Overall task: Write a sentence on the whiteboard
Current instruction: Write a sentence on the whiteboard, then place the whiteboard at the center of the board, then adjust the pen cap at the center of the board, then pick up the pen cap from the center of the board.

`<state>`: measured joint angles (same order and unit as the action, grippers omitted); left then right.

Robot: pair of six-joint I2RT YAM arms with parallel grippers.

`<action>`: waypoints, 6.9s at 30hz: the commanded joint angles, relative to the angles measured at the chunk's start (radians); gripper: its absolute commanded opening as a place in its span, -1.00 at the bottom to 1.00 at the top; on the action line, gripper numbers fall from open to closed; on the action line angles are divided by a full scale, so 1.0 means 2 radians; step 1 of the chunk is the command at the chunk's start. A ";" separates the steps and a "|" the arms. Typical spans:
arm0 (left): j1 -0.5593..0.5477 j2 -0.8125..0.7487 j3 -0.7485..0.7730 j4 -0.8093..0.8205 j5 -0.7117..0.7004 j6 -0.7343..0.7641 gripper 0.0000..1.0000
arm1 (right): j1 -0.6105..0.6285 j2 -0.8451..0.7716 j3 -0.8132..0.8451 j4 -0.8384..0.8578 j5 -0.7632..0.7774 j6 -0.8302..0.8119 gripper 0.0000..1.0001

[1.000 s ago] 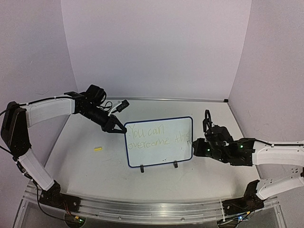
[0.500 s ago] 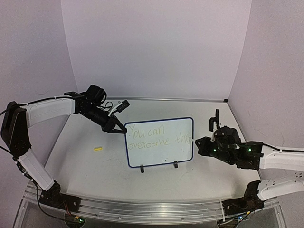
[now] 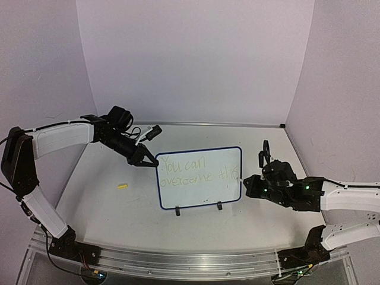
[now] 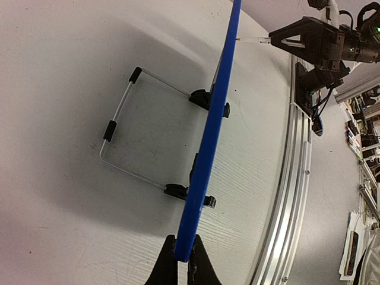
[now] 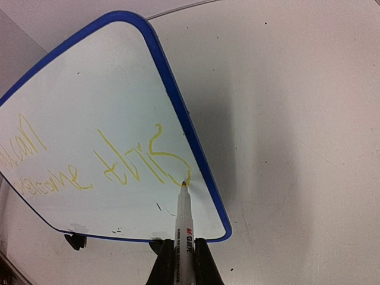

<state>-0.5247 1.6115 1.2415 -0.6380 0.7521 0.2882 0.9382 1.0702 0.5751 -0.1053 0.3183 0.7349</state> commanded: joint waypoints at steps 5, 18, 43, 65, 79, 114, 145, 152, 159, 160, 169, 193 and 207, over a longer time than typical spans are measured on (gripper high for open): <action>-0.004 0.015 0.000 -0.021 -0.052 0.011 -1.00 | -0.002 -0.039 -0.015 -0.025 -0.003 0.002 -1.00; -0.004 0.021 0.001 -0.022 -0.050 0.010 -1.00 | -0.001 0.000 0.004 -0.019 0.001 -0.015 -1.00; -0.004 0.023 0.001 -0.022 -0.051 0.011 -1.00 | -0.002 0.000 0.006 -0.013 0.005 -0.013 -1.00; -0.004 0.017 0.001 -0.025 -0.055 0.006 -0.76 | -0.002 -0.130 0.010 -0.076 -0.017 -0.045 -1.00; -0.004 -0.030 -0.013 0.000 -0.073 -0.001 0.09 | -0.002 -0.143 0.012 -0.076 -0.019 -0.049 -1.00; 0.060 -0.025 -0.168 0.148 -0.316 -0.273 0.38 | -0.002 -0.078 -0.002 0.017 -0.221 -0.008 -1.00; 0.058 -0.046 -0.229 0.081 -0.267 -0.302 0.32 | -0.001 -0.088 -0.019 0.027 -0.215 0.010 -1.00; 0.058 -0.038 -0.219 0.069 -0.290 -0.297 0.33 | -0.001 -0.092 -0.021 0.029 -0.217 0.009 -1.00; 0.058 -0.037 -0.221 0.055 -0.312 -0.305 0.33 | -0.001 -0.106 -0.029 0.030 -0.212 0.014 -1.00; 0.058 -0.039 -0.224 0.053 -0.311 -0.306 0.33 | -0.001 -0.108 -0.030 0.030 -0.212 0.014 -1.00; 0.051 -0.063 -0.263 0.052 -0.275 -0.334 0.33 | -0.001 -0.110 -0.032 0.031 -0.211 0.015 -1.00; 0.043 -0.036 -0.242 0.018 -0.309 -0.351 -0.46 | -0.001 -0.123 -0.044 0.033 -0.209 0.014 -1.00; 0.036 -0.025 -0.235 0.006 -0.311 -0.354 -1.00 | -0.002 -0.130 -0.044 0.032 -0.206 0.016 -1.00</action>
<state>-0.4459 1.5570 0.7776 -0.5957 0.1322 -0.4165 0.9375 0.8271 0.4881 -0.0653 -0.1162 0.7612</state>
